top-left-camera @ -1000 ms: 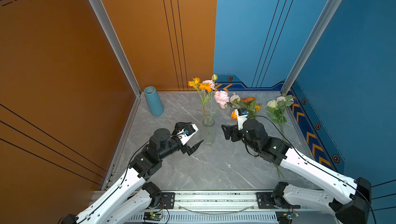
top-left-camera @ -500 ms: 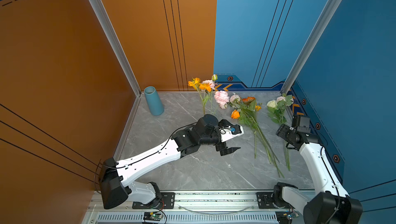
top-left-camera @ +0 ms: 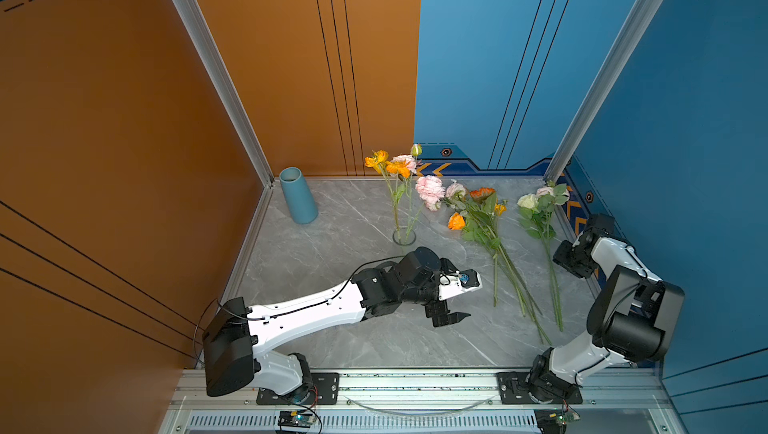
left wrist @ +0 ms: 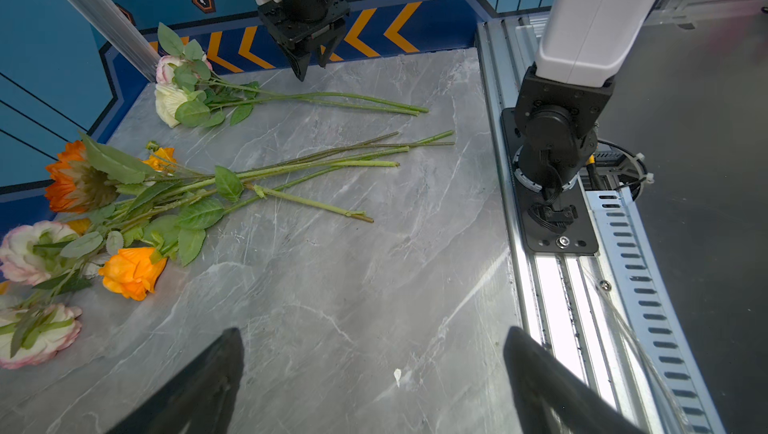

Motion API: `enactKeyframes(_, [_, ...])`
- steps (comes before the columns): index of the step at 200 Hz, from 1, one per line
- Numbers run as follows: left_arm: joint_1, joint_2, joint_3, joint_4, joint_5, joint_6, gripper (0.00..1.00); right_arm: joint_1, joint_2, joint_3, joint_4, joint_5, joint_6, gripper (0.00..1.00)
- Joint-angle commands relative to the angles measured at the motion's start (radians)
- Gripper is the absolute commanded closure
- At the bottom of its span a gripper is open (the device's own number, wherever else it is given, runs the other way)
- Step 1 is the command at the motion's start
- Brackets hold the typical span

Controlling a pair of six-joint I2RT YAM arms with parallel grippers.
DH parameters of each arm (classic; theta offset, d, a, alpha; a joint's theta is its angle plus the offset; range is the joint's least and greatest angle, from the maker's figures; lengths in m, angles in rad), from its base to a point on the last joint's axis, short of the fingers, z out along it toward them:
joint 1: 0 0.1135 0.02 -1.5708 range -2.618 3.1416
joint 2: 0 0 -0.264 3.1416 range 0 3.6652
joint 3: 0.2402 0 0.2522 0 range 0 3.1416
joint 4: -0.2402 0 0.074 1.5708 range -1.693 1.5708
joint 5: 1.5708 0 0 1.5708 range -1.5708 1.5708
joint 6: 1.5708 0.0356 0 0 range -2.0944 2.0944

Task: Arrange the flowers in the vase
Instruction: 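Reach the right gripper to the remaining flower stems while the left gripper moves forward, then grasp the leafy rose stems with the right gripper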

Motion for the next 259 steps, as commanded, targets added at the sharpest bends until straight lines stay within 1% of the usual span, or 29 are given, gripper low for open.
enactKeyframes(1, [-0.001, 0.023, 0.036, 0.013, -0.009, -0.075, 0.02, -0.008, 0.017, 0.035, 0.002, -0.014, -0.058, 0.64])
enactKeyframes(28, [0.021, 0.044, 0.048, 0.014, -0.027, -0.128, 0.02, -0.005, 0.034, 0.031, -0.027, 0.036, -0.069, 0.67])
enactKeyframes(51, [0.025, 0.041, 0.05, 0.015, -0.02, -0.142, 0.02, 0.001, 0.069, 0.05, -0.062, 0.037, -0.081, 0.69])
enactKeyframes(74, [0.027, 0.035, 0.048, 0.02, -0.015, -0.15, 0.02, 0.026, 0.107, 0.07, -0.099, 0.102, -0.098, 0.7])
enactKeyframes(146, [0.031, 0.041, 0.043, 0.023, -0.019, -0.156, 0.02, 0.072, 0.18, 0.086, -0.108, 0.128, -0.104, 0.74])
enactKeyframes(159, [0.03, 0.044, 0.043, 0.023, -0.018, -0.156, 0.02, 0.077, 0.175, 0.085, -0.11, 0.138, -0.1, 0.75])
enactKeyframes(186, [0.031, 0.048, 0.044, 0.02, -0.02, -0.156, 0.02, 0.097, 0.146, 0.084, -0.108, 0.129, -0.103, 0.75])
enactKeyframes(210, [0.03, 0.05, 0.046, 0.019, -0.017, -0.158, 0.02, 0.124, 0.133, 0.093, -0.11, 0.135, -0.105, 0.74])
enactKeyframes(223, [0.03, 0.052, 0.046, 0.019, -0.015, -0.157, 0.02, 0.142, 0.139, 0.105, -0.103, 0.128, -0.116, 0.7])
enactKeyframes(231, [0.029, 0.053, 0.047, 0.019, -0.015, -0.158, 0.02, 0.158, 0.148, 0.117, -0.101, 0.146, -0.119, 0.67])
enactKeyframes(259, [0.024, 0.058, 0.046, 0.017, -0.017, -0.156, 0.02, 0.24, 0.186, 0.182, -0.096, 0.224, -0.138, 0.64])
